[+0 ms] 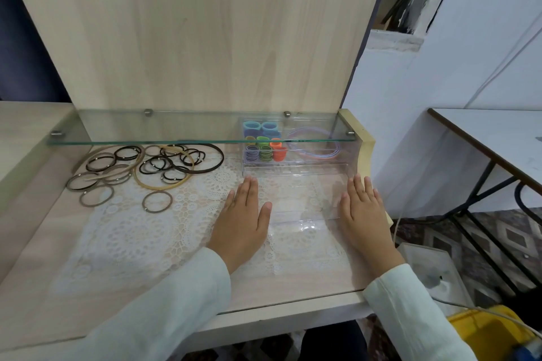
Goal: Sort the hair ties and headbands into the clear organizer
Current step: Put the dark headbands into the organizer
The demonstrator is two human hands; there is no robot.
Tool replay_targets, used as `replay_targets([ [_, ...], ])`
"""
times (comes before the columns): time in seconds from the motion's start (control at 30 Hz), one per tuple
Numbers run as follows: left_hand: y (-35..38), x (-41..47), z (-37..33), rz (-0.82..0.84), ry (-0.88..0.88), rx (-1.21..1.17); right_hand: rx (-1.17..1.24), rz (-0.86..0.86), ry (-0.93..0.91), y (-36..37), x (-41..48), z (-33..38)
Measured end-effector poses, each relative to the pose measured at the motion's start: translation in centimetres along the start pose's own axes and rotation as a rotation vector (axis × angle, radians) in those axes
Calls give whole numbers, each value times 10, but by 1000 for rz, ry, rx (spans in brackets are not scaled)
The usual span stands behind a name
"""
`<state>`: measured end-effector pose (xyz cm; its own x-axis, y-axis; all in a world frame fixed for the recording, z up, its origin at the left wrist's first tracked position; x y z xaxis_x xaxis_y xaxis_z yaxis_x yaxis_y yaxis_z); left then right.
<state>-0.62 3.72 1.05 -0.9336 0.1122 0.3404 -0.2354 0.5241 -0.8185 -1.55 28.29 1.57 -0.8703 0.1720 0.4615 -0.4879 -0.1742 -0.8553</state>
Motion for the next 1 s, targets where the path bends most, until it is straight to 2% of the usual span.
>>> replay_targets([
  [0.3, -5, 0, 15, 2, -15, -43, -67, 39, 19, -6, 2, 2],
  [0.47, -21, 3, 50, -94, -218, 135, 30, -54, 54, -20, 7, 23],
  [0.57, -36, 7, 71, -109, -316, 221, 154, -129, -26, -27, 6, 51],
  [0.67, -46, 8, 96, -84, -385, 286, 208, -69, -49, -24, 5, 83],
  [0.8, -52, 5, 119, -27, -335, 365, 203, -41, -123, -23, 3, 133],
  [1.0, -70, -1, 128, -18, -301, 369, 100, 29, -383, -17, -1, 216],
])
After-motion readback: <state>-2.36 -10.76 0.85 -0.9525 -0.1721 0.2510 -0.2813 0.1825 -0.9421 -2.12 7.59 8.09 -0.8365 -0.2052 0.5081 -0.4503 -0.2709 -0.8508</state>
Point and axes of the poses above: each hand's wrist, its own x-axis towards the middle knuckle, its own y-axis out of the palm, z = x × y, the point moved 6 cm from there along x, towards the middle knuckle, and after that the axes turned 12 degrees about -z, right-handed, at the moved point
